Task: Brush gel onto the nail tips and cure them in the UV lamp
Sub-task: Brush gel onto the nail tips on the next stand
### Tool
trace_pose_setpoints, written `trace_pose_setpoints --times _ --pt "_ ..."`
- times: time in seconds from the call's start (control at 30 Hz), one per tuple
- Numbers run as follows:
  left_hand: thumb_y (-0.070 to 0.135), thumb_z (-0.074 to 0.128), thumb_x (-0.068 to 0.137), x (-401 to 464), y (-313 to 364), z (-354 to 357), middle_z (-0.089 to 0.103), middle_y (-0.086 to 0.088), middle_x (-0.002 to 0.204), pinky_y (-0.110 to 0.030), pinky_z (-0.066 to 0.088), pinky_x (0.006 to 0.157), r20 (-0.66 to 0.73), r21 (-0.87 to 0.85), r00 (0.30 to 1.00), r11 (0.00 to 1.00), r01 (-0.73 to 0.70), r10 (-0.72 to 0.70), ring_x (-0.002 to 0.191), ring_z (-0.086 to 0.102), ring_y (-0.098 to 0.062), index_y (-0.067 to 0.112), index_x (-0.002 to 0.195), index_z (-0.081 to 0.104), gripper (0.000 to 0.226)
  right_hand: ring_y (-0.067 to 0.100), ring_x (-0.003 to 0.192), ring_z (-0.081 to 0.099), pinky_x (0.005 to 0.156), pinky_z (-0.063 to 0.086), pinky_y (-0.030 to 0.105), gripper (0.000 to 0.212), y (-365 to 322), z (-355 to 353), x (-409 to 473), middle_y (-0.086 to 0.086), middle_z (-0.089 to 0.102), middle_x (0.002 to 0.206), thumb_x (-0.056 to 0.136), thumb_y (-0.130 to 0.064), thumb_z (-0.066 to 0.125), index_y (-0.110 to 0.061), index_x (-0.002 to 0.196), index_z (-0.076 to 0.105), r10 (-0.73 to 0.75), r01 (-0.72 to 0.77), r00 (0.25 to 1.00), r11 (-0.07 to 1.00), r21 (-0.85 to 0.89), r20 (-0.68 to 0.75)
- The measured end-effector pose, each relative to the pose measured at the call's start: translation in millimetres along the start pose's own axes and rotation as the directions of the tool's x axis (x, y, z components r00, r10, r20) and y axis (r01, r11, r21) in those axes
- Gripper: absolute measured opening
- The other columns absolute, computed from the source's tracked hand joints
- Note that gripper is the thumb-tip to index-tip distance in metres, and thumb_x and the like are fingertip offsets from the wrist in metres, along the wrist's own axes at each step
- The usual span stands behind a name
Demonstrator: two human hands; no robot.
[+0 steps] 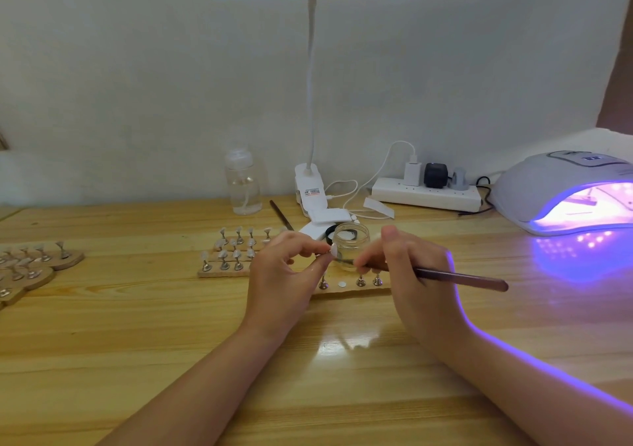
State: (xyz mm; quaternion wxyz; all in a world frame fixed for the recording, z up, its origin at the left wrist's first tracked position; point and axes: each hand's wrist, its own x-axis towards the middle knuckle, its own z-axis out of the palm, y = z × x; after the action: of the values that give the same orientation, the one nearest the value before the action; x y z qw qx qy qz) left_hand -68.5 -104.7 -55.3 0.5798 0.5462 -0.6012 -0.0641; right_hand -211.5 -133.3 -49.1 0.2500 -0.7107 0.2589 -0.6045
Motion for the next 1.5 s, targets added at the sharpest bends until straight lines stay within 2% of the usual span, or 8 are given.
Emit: trace_pose_setpoints --times 0.2,0.57,0.8,0.93,1.1,1.2,1.33,1.5 --pt "0.01 0.075 0.07 0.0 0.6 0.4 0.065 0.005 0.076 -0.009 0.035 0.065 0.007 0.011 1.0 1.0 0.009 -0.009 0.075 0.054 -0.006 0.029 0.071 0.067 0.021 0.01 0.061 0.064 0.061 0.053 0.032 0.044 1.9 0.0 -0.4 -0.005 0.066 0.061 0.087 -0.046 0.036 -0.025 0.063 0.067 0.061 -0.062 0.997 0.998 0.02 0.04" --pt "0.007 0.075 0.07 -0.2 -1.7 0.9 0.064 0.005 0.076 -0.006 0.036 0.066 0.015 -0.011 1.0 1.0 0.006 -0.006 0.071 0.049 0.0 0.025 0.07 0.068 0.019 0.003 0.065 0.062 0.062 0.048 0.02 0.043 4.0 -1.2 -0.8 -0.013 0.064 0.066 0.089 -0.042 0.033 -0.023 0.069 0.067 -0.033 0.035 0.999 0.998 -0.057 0.031" --pt "0.008 0.075 0.07 -0.1 -1.1 0.7 0.063 0.009 0.075 -0.006 0.035 0.066 0.011 -0.011 1.0 1.0 0.011 -0.011 0.07 0.048 0.001 0.029 0.069 0.067 0.022 0.01 0.064 0.063 0.062 0.052 0.037 0.048 2.6 -0.7 -0.1 -0.007 0.065 0.063 0.089 -0.041 0.034 -0.017 0.066 0.068 -0.026 0.028 0.999 0.998 -0.05 0.038" --pt "0.007 0.075 0.07 -0.1 -1.4 0.9 0.064 0.007 0.075 -0.006 0.035 0.065 0.017 -0.004 1.0 1.0 0.023 -0.023 0.069 0.047 0.001 0.025 0.071 0.069 0.019 0.006 0.073 0.061 0.068 0.05 0.034 0.045 2.5 -0.9 0.6 -0.019 0.062 0.071 0.09 -0.038 0.033 -0.016 0.072 0.069 -0.066 0.075 0.996 0.983 -0.169 0.058" --pt "0.006 0.076 0.07 -0.8 -0.7 0.2 0.064 0.008 0.075 -0.004 0.034 0.065 0.009 -0.014 1.0 1.0 0.017 -0.017 0.07 0.048 0.003 0.027 0.07 0.068 0.023 0.011 0.068 0.063 0.063 0.052 0.043 0.046 2.7 -0.8 0.2 -0.01 0.064 0.066 0.091 -0.036 0.035 -0.014 0.068 0.068 -0.078 0.079 0.997 0.991 -0.107 0.019" --pt "0.006 0.076 0.07 -0.4 -0.7 0.7 0.064 0.008 0.075 -0.005 0.035 0.065 0.009 -0.012 1.0 1.0 0.018 -0.017 0.069 0.048 0.003 0.028 0.069 0.067 0.023 0.006 0.074 0.062 0.069 0.052 0.038 0.043 4.4 -0.9 1.1 -0.02 0.061 0.072 0.091 -0.036 0.033 -0.018 0.073 0.068 -0.082 0.087 0.996 0.981 -0.175 0.035" --pt "0.007 0.076 0.069 -0.5 -0.3 1.2 0.063 0.009 0.074 -0.004 0.034 0.065 0.004 0.006 1.0 1.0 0.02 -0.02 0.07 0.048 0.001 0.032 0.068 0.065 0.028 0.009 0.057 0.062 0.058 0.051 0.031 0.046 3.2 0.0 -0.4 -0.006 0.064 0.055 0.087 -0.046 0.035 -0.025 0.059 0.066 0.039 -0.039 0.999 0.999 -0.028 0.012" --pt "0.007 0.076 0.07 -1.0 -0.7 0.7 0.063 0.01 0.073 -0.005 0.035 0.065 0.008 -0.02 1.0 0.999 0.029 -0.029 0.069 0.048 0.0 0.03 0.067 0.066 0.025 0.001 0.059 0.06 0.057 0.044 0.012 0.038 3.0 -1.5 0.0 -0.013 0.065 0.061 0.087 -0.045 0.039 -0.029 0.066 0.066 0.06 -0.06 0.998 0.997 -0.042 0.002"
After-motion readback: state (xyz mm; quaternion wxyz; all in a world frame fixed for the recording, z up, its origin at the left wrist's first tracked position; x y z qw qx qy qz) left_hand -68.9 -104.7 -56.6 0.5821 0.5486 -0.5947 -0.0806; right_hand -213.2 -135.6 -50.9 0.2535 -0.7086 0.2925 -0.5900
